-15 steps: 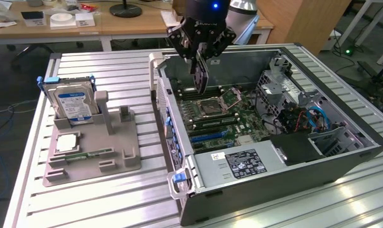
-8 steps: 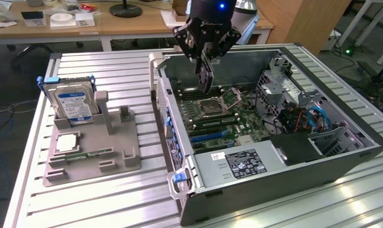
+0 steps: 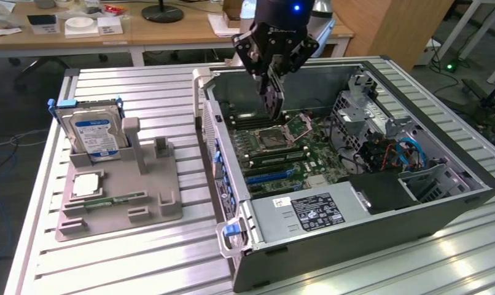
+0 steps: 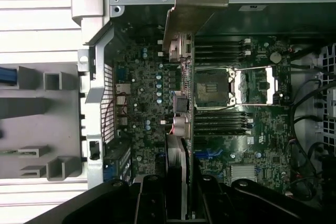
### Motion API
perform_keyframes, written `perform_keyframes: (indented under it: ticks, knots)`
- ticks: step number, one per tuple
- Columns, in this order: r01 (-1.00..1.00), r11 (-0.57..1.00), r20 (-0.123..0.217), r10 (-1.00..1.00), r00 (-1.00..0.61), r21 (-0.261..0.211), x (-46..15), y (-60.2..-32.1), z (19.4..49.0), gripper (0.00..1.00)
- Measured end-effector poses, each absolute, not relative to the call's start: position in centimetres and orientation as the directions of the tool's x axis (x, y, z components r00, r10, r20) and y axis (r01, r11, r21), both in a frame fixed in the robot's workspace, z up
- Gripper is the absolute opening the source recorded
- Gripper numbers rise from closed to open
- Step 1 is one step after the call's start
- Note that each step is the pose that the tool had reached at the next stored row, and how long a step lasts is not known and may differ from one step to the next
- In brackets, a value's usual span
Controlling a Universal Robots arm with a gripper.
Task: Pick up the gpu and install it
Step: 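Pick up the gpu and move the gpu toward the slot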
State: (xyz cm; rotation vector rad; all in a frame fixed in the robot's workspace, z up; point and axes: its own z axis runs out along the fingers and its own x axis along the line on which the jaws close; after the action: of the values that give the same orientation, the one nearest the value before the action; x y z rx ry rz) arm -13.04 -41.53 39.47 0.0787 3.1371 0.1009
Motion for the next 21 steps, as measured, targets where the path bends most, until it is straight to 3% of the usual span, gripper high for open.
perform_keyframes:
  ticks: [21]
  knots:
    - [0.050, 0.997, 0.000, 0.050, -0.999, 0.064, -9.6, -41.5, 39.5, 0.27]
